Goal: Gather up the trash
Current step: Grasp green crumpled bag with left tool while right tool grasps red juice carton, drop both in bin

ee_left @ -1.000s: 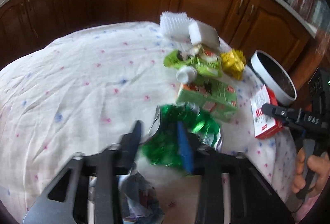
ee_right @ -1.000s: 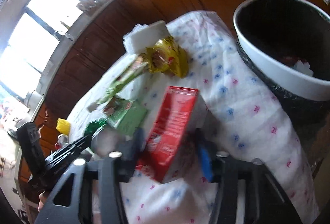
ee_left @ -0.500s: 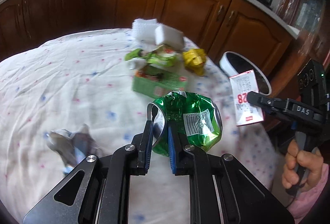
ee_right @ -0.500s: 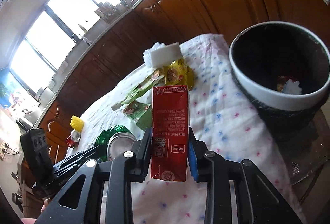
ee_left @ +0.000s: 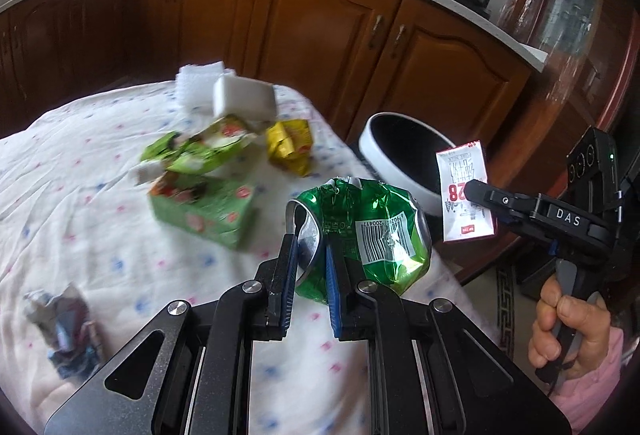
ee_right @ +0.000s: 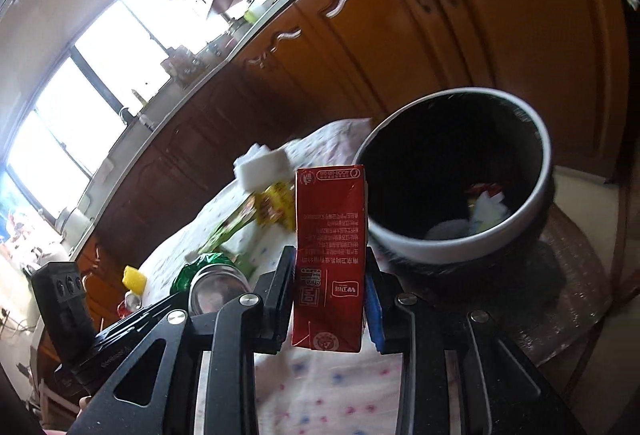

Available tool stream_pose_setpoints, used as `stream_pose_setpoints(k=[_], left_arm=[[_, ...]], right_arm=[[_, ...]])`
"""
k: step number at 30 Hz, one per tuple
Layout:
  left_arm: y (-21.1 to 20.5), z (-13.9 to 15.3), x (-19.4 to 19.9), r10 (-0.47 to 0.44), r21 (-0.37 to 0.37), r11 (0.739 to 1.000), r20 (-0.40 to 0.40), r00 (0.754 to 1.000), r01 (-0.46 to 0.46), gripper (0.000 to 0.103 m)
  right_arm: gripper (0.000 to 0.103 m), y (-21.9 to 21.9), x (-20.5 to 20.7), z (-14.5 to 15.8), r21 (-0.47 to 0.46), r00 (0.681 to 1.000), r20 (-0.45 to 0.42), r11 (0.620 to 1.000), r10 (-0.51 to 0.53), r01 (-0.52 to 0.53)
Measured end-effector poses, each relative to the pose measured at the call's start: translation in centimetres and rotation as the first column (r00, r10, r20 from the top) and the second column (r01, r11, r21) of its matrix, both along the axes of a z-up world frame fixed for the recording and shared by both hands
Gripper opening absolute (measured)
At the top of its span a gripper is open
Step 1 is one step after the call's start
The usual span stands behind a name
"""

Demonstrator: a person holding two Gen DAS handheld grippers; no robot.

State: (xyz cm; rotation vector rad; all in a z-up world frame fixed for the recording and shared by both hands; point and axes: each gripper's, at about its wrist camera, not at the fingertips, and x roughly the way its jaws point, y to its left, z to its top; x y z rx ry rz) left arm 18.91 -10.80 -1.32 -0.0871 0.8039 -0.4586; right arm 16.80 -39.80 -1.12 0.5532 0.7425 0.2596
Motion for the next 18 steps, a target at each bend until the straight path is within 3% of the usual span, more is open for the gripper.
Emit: stream_pose_setpoints(k=[10,18], left_arm=[[-4.8,1.3,2.1,-0.035,-0.027,0.999,0.017,0.999,0.035,0.012],[-9.8,2.2,4.9,-0.074,0.003,0.997,0.029,0.997,0.074,0.012]], right_arm=[[0.031,-4.3,1.2,0.6,-0.035,0.998,0.017,0.997,-0.069,0.069],[0.031,-6.4,3.1,0.4,-0.06,0.996,0.004,0.995,-0.084,0.084]])
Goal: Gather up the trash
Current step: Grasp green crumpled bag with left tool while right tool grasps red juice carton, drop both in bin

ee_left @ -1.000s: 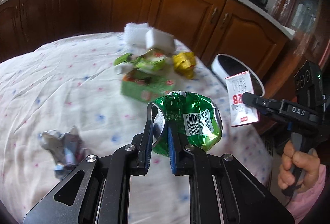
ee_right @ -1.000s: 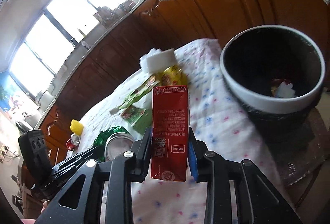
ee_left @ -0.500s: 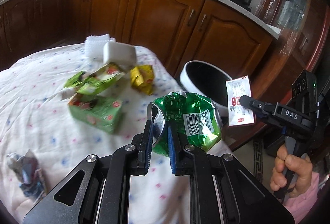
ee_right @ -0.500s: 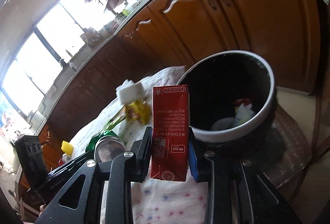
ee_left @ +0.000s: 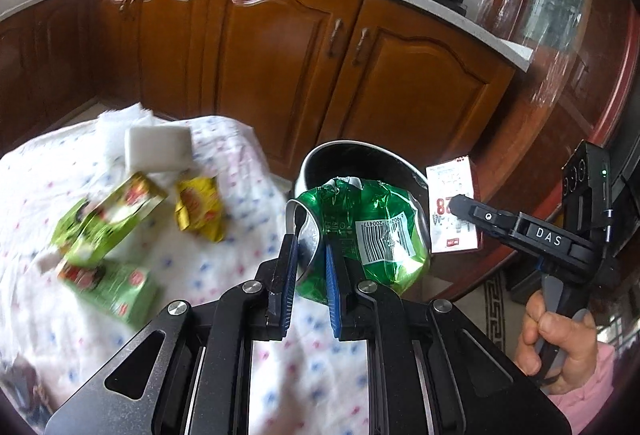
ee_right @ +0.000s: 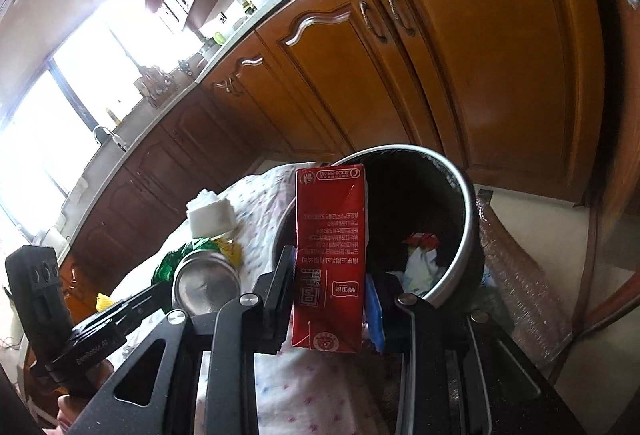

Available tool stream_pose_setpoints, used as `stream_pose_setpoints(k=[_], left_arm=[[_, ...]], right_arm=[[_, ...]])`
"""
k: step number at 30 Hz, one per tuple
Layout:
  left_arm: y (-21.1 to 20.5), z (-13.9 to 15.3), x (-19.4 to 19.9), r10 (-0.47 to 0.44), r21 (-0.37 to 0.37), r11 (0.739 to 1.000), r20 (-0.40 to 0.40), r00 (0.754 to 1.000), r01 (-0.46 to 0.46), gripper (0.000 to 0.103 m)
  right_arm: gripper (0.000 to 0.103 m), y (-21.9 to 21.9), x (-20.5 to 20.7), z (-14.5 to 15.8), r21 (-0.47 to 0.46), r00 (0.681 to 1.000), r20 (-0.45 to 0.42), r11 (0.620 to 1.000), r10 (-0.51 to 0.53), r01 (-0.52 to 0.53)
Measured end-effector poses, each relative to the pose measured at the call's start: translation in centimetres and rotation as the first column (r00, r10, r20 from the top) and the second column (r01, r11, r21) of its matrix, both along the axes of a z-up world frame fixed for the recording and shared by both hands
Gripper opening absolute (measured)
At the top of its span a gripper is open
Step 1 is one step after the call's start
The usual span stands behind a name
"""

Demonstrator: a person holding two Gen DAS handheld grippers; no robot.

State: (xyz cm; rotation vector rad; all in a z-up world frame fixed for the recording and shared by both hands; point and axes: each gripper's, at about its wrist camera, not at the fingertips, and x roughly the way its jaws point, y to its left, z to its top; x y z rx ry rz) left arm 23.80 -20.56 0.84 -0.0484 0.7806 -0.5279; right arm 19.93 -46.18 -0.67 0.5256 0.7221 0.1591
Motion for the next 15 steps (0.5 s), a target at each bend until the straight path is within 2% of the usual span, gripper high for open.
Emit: stream_pose_setpoints(k=[15], left_arm=[[-7.1,-1.5,4.6,-0.039,0.097,0.994,-0.024,0.999,0.041,0.012]], right_arm=[[0.031,-1.8,2.9,-1.9,-0.026,0.998,-0.062,1.0,-0.003,0.002]])
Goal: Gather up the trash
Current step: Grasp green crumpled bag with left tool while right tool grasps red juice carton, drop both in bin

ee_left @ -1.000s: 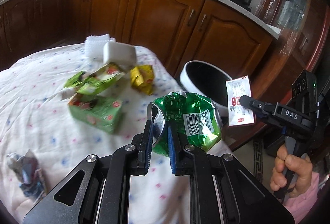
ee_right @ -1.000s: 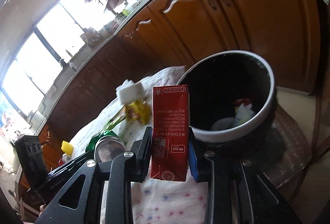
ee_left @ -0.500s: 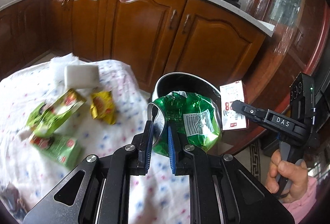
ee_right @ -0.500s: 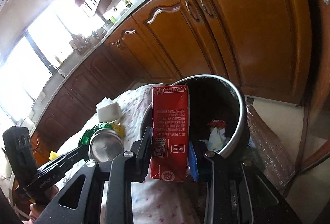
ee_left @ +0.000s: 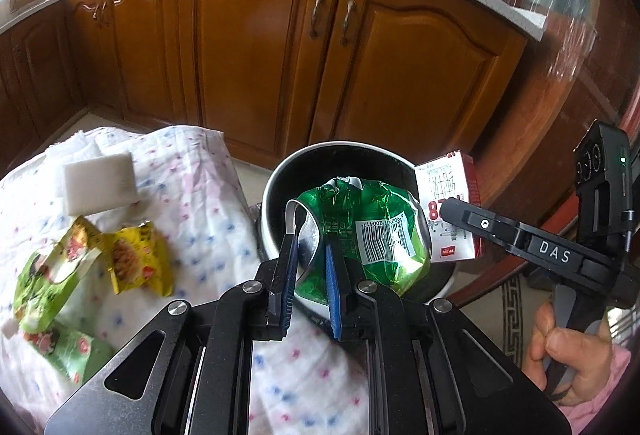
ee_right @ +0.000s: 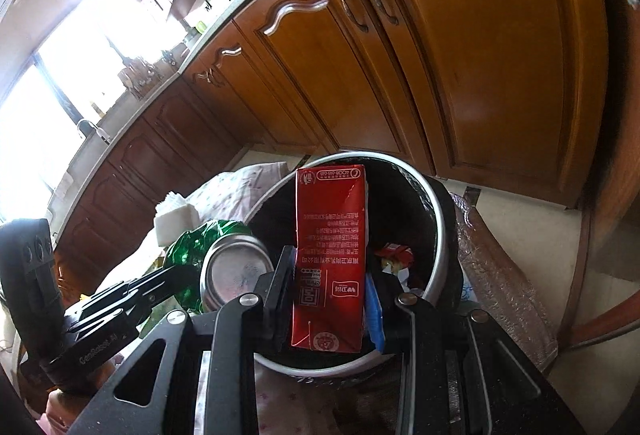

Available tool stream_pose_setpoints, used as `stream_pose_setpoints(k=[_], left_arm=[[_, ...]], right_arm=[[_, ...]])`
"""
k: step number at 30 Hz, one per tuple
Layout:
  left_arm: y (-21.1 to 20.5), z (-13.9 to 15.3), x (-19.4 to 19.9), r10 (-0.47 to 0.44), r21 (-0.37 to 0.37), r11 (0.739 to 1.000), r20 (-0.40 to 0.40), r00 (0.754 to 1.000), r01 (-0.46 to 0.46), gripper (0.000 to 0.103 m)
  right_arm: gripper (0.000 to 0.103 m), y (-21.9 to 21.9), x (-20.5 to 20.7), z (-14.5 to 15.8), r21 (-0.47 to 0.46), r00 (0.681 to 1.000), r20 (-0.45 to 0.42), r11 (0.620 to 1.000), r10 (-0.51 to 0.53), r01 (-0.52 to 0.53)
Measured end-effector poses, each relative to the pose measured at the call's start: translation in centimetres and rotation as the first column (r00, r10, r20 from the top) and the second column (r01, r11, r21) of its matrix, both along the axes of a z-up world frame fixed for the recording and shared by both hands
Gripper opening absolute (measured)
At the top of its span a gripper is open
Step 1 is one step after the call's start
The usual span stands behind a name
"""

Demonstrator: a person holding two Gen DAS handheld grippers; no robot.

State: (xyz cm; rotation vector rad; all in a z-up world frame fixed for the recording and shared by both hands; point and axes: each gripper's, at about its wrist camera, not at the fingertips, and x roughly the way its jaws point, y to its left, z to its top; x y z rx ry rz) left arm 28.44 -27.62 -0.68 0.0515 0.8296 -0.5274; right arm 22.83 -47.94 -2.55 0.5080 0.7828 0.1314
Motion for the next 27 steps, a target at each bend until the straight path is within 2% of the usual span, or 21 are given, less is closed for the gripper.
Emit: stream_pose_setpoints(k=[15,19,21,22,24,25,26,27], left_arm=[[-2.2,-2.2,1.7,-0.009,0.047,0.999,-0.047,0.999,0.011,0.012],[-2.8,-2.3,1.8,-0.023,0.048,0.999,-0.063,0.998,0.026,0.013],[-2.8,-2.2,1.8,-0.015,0.046,0.999,-0.065,0.998,0.018,0.013],[-2.7,-2.2,1.7,-0.015,0.041,0.999,-0.068,0.998,0.018,0.014],[-2.5,-2.3,1.8,-0.008,0.031,0.999,-0.078,0.997,0.011,0.02],[-2.2,-2.3,1.9,0.0,0.029,1.0,-0.084,0.996,0.002,0.032],[-2.0,-2.4,1.9,0.008,0.024,1.0,-0.086,0.996,-0.006,0.037],[-1.8,-2.4,1.8,0.013,0.017,1.0,-0.087,0.996,-0.011,0.037]], right_arm=[[0.032,-0.6,2.3,-1.6,-0.015,0.999,-0.047,1.0,0.011,-0.011],[0.04,-0.6,2.5,-1.9,-0.016,0.998,-0.058,1.0,0.014,-0.015],[0.052,-0.6,2.3,-1.9,-0.017,0.999,-0.051,1.0,0.009,-0.01],[0.054,-0.7,2.1,-1.8,-0.014,0.999,-0.045,1.0,0.005,-0.006],[0.058,-0.9,1.8,-1.7,0.003,0.999,-0.035,1.0,-0.003,0.003],[0.059,-0.9,1.6,-1.7,0.008,0.999,-0.031,1.0,-0.007,0.008],[0.061,-1.0,1.3,-1.5,0.015,1.0,-0.024,1.0,-0.012,0.012],[0.066,-1.0,0.9,-1.4,0.024,1.0,-0.013,1.0,-0.016,0.017]])
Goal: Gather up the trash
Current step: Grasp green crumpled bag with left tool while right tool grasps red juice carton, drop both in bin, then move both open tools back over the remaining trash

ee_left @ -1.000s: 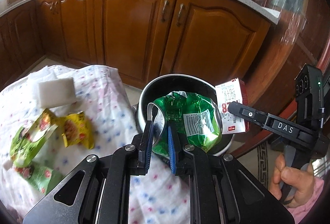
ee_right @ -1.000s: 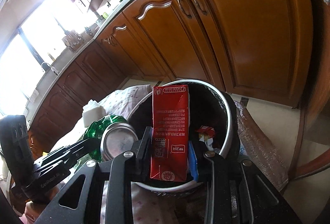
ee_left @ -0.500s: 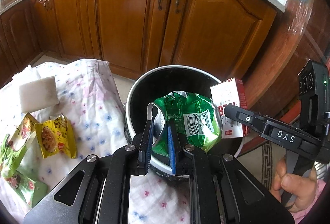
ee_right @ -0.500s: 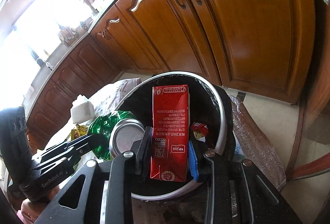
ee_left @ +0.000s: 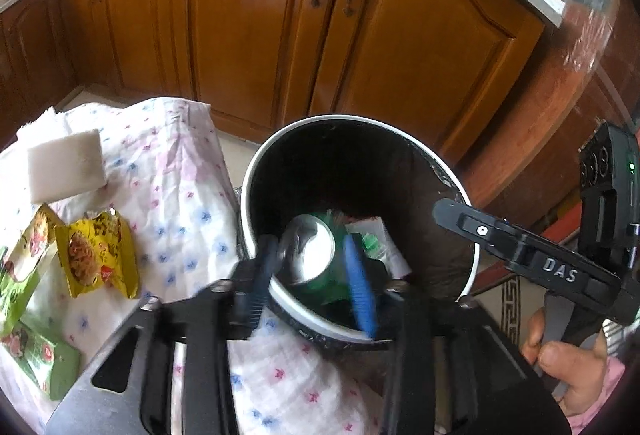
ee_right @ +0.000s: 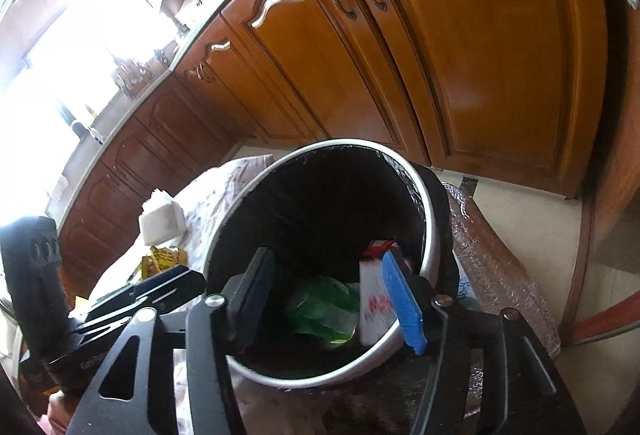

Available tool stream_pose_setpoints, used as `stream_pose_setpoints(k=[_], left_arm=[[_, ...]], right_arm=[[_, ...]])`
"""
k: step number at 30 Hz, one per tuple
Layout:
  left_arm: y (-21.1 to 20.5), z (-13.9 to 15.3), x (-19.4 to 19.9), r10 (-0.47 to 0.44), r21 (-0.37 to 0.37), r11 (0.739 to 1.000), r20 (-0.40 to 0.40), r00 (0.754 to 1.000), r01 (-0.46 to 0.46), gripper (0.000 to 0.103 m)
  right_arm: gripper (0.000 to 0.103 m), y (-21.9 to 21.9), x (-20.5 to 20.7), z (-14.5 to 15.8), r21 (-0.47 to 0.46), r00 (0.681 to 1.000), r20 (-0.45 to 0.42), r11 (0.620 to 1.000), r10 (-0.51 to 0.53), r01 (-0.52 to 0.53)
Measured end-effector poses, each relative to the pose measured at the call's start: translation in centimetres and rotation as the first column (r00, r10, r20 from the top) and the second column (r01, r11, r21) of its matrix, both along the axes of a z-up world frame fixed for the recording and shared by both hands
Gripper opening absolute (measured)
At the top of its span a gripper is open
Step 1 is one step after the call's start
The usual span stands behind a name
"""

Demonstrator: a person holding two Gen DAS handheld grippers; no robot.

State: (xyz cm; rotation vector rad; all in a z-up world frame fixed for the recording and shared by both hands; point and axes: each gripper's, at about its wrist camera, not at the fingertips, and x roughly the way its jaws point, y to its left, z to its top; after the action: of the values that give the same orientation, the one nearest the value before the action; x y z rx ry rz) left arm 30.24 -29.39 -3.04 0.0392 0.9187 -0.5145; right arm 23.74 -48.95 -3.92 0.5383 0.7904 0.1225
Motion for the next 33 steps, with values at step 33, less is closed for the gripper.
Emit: stream_pose_setpoints(k=[33], left_arm=[[19.5,1.2,-9.3,0.274,-0.175,0.947,-0.008,0.962,-0.271,0.047]], right_arm=[[0.083,12.8,-3.6,2.2,0.003,0.979,0.112,0.985,0.172,-0.174]])
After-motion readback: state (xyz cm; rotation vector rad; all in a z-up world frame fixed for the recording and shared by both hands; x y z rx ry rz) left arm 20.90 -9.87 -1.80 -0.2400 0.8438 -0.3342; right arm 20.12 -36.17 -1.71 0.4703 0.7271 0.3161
